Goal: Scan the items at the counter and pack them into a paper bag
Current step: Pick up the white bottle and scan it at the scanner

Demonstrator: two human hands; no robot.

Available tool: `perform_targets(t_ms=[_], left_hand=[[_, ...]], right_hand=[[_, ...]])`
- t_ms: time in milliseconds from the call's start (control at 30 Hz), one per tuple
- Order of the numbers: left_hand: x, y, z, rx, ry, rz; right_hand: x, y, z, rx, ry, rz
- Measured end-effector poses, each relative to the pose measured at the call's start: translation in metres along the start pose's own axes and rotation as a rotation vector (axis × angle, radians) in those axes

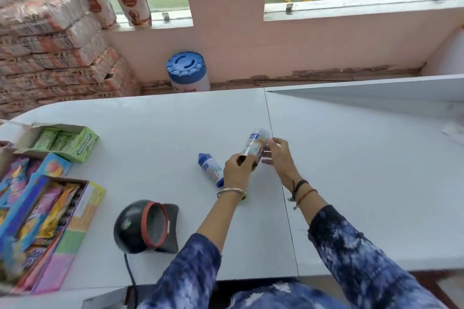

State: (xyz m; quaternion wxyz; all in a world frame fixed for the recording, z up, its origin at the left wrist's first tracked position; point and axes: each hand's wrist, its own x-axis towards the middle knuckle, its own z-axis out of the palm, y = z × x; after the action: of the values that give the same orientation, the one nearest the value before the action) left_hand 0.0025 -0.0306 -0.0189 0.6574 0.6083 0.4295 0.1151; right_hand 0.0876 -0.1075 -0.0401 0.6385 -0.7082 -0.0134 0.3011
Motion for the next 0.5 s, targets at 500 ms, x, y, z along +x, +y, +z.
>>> perform_targets(t_ms=[500], left_hand=[[-0.066, -0.018, 0.020, -0.346, 0.047, 0.046]], right_hand=[[-0.008, -0.011, -0.007, 0.199, -0.375, 0.016]])
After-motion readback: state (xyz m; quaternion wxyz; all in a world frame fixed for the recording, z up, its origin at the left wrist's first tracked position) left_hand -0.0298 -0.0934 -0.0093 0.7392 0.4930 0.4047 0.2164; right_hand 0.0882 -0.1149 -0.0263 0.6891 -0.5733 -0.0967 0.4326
